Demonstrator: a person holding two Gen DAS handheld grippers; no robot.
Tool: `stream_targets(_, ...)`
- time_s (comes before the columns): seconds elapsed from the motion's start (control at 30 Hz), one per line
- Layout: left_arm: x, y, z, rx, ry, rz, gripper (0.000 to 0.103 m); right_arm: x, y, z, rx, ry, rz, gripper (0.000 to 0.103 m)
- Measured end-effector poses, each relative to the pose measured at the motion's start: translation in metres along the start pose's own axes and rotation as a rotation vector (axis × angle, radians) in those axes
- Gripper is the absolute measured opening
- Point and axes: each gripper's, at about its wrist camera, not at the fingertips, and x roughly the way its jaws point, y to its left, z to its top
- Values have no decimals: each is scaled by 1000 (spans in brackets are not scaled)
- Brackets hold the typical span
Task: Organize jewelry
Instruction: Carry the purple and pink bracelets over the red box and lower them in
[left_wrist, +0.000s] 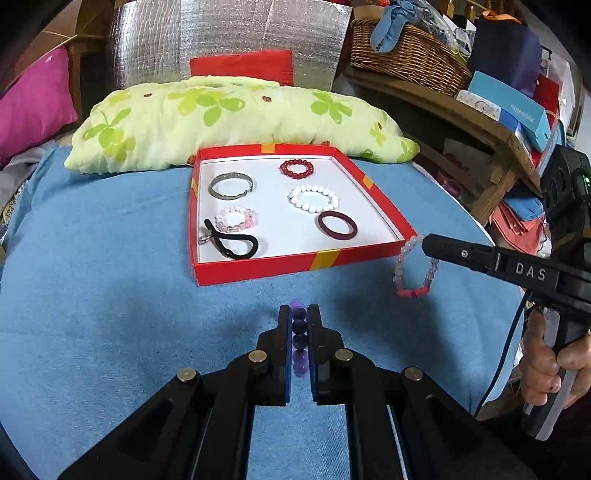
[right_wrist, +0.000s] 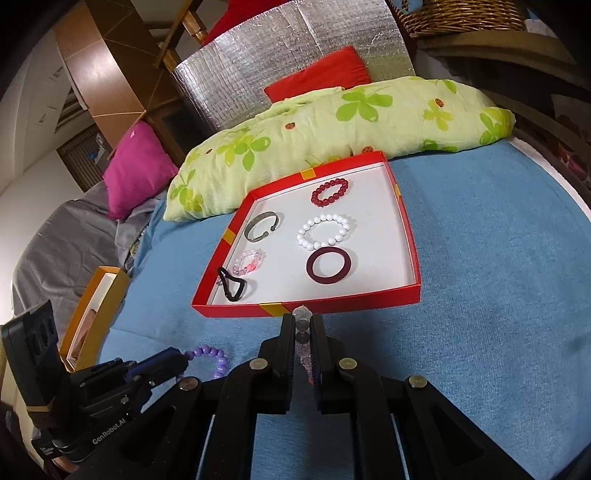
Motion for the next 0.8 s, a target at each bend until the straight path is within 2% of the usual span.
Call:
stream_targets(0.4,-13,-1,13,5,-58,14,8,-3,5,1,-14,-28,3,9)
stream_targets(0.8,-23,-6,41,10,-127,1,8,-7,0,14,12,-111,-6,9)
